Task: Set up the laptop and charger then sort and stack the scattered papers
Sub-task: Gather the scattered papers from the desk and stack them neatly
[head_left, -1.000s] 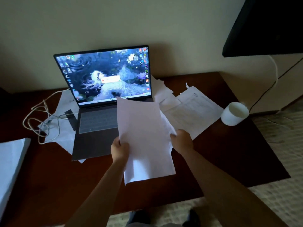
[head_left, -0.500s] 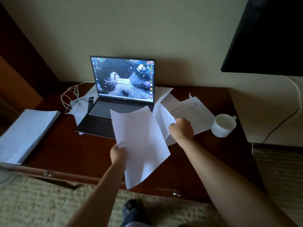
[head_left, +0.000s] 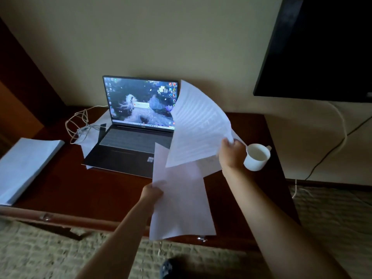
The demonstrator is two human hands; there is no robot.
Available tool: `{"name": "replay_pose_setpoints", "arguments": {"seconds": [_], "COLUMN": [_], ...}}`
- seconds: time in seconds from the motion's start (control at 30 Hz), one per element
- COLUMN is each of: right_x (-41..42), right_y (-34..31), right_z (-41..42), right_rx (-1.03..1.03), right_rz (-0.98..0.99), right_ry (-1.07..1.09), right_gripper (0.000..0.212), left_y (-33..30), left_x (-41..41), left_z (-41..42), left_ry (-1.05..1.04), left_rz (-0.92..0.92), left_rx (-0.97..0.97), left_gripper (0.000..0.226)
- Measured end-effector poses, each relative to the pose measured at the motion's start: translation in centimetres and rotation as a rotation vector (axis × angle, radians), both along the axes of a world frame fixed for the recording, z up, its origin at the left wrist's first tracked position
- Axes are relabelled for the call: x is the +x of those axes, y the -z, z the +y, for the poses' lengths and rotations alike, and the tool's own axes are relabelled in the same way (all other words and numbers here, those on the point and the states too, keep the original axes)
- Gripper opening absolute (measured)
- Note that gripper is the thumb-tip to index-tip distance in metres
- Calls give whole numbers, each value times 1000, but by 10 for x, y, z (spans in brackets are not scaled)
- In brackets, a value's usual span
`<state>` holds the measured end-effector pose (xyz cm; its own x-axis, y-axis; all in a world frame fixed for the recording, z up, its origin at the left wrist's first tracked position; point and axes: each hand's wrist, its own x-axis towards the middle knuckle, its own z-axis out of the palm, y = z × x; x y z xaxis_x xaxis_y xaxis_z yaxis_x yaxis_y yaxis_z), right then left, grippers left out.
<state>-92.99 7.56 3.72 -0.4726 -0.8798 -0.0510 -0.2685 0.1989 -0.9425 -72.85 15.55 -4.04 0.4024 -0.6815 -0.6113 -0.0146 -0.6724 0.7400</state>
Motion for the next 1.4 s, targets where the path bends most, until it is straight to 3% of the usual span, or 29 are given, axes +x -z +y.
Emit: {"name": "replay_pose_setpoints", "arguments": {"seconds": [0.1, 0.13, 0.27, 0.37, 0.5, 0.57, 0.77, 0.83, 0.93, 0.97, 1.07, 1.2, 1.3, 1.4], "right_x": [-13, -14, -20, -24, -20, -17, -15, -15, -11, -8, 5, 18, 28, 39], "right_y": [40, 56, 113, 138, 149, 152, 149, 148, 135, 129, 114, 110, 120, 126], "right_z": [18, 26, 62, 72, 74, 73, 59, 53, 32, 22, -11, -48, -68, -85], "right_rx": [231, 291, 527, 584, 619, 614, 592, 661, 628, 584, 530, 496, 544, 573], "right_rz": [-54, -54, 12, 67, 129, 105, 102, 171, 248, 174, -315, -726, -745, -498], "right_ry": [-122, -182, -365, -308, -279, -268, -225, -273, -189, -115, 136, 293, 246, 208], "right_gripper": [19, 16, 3, 19, 23, 24, 27, 30, 39, 45, 57, 51, 47, 42], "left_y": [-1, 3, 21, 30, 36, 40, 43, 45, 42, 39, 28, 26, 30, 34], "left_x": [-8, -9, -10, -11, -16, -19, -24, -25, -19, -16, -4, 15, 24, 29], "left_z": [1, 0, -5, -5, -5, -7, -16, -21, -33, -36, -51, -78, -98, -114], "left_ry": [-12, -67, -206, -270, -161, -138, -105, -49, 43, 52, 28, 71, 130, 135], "left_rz": [128, 172, 402, 477, 356, 243, 191, 70, -274, -363, -419, -419, -386, -345], "left_rx": [19, 21, -70, -81, -33, 6, -12, -26, -67, -96, -176, -174, -163, -154], "left_gripper": [16, 19, 44, 66, 40, 39, 27, 20, 7, 8, 17, 16, 18, 10]}}
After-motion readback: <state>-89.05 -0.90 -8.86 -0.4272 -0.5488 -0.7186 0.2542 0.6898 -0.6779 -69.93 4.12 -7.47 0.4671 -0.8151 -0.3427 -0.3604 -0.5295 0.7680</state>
